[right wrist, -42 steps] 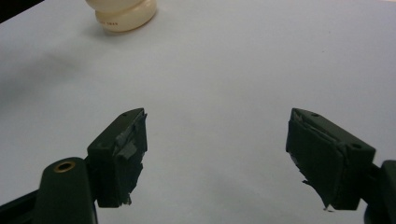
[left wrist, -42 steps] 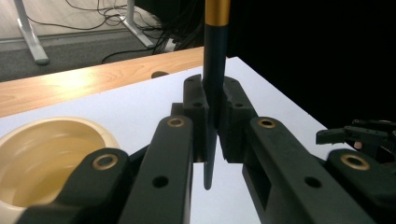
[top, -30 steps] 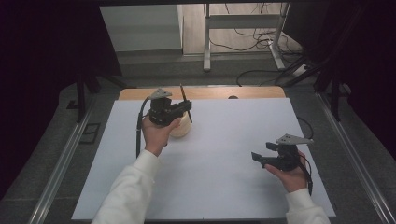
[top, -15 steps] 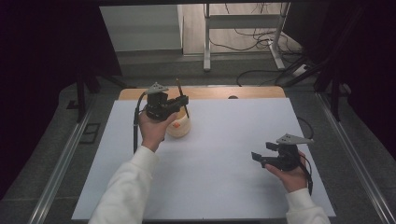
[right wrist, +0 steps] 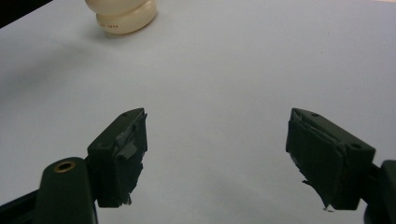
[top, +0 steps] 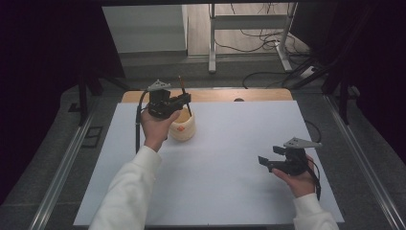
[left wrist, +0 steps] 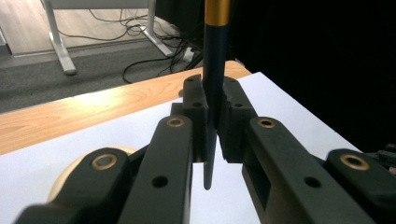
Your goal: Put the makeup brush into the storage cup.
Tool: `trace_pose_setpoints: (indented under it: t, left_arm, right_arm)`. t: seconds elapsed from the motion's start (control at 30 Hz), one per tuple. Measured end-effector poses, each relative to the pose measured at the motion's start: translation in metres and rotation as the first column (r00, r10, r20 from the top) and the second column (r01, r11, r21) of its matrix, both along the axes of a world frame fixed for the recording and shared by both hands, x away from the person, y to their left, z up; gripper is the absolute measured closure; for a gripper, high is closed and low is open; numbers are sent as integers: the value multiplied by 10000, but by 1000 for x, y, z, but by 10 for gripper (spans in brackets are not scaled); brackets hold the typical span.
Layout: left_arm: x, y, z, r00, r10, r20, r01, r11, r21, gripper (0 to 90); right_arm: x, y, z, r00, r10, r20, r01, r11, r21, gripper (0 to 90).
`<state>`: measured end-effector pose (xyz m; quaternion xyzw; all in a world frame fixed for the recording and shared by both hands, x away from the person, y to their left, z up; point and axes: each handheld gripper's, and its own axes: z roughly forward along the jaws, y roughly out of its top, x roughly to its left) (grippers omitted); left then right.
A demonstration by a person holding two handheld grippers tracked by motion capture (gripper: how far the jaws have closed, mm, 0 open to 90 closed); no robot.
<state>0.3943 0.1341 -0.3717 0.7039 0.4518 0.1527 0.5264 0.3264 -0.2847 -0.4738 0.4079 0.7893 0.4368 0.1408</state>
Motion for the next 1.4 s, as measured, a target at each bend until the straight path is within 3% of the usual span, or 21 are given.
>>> trace_pose_setpoints:
  t: [0.6, 1.4]
  left_arm:
    - [14, 8, 0, 9997, 249, -52, -249, 9997, 68, 832]
    - [35, 12, -26, 9958, 828, -385, -806, 9952, 561, 831]
  right_arm:
    - [0, 0, 0, 10000, 16, -19, -16, 10000, -19, 219]
    - [1, -1, -2, 10000, -22, -44, 21, 10000, -58, 219]
